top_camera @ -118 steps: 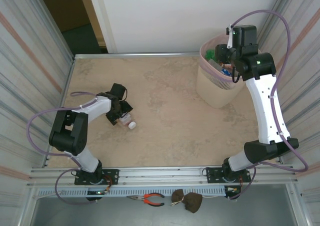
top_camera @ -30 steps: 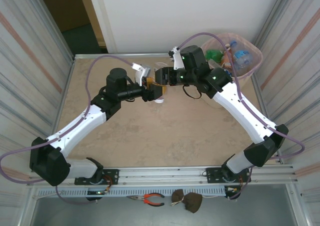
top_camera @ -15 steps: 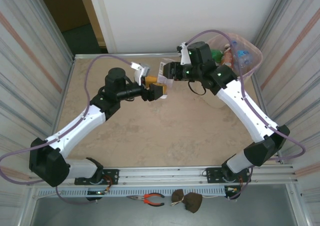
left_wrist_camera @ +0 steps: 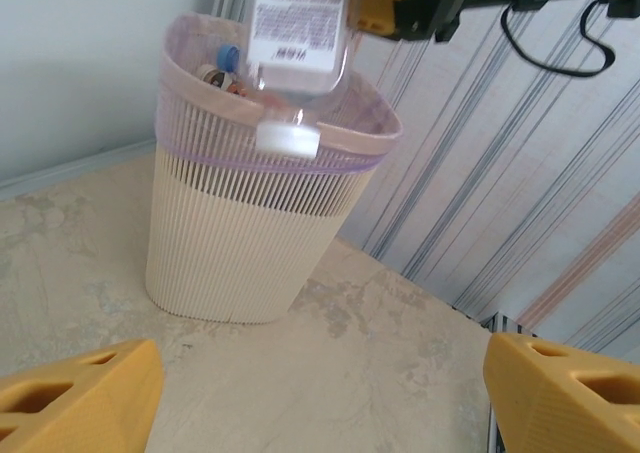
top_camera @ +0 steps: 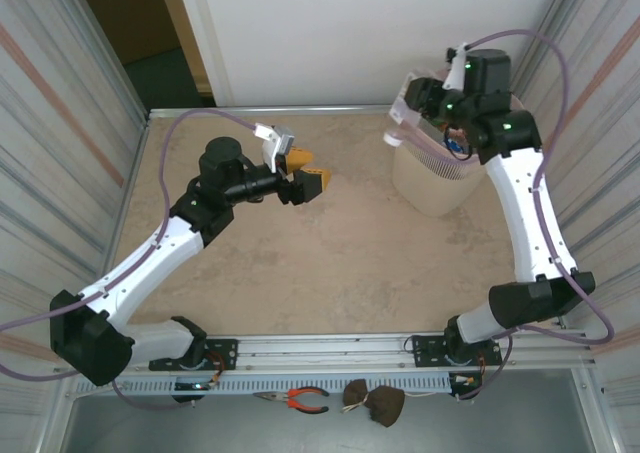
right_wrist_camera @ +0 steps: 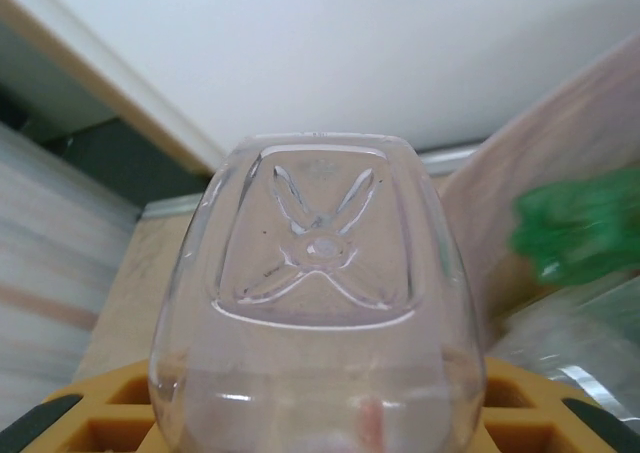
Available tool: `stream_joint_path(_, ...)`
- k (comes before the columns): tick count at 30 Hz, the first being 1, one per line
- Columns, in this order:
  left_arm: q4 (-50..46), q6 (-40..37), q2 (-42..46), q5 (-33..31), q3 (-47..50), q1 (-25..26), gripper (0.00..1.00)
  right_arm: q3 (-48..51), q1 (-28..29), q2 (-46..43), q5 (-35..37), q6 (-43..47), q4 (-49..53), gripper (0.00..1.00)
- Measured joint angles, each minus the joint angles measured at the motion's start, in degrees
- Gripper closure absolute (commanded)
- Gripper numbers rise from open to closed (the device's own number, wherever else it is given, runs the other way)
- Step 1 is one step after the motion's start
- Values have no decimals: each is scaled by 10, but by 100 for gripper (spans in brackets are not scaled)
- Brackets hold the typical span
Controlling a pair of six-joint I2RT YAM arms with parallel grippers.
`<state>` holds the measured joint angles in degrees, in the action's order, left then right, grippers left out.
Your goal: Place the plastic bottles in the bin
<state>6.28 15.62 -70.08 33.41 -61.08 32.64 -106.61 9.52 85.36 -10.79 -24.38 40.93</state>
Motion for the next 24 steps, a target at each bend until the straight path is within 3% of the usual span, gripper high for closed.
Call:
stream_joint_path(9,-5,-5,0,-2,0,0,16,-71,-101,19,9,92,29,57)
stream_joint_path(24,-24,-14,0,-11,0,0,16,-159,-134,169,-7,178,116,55)
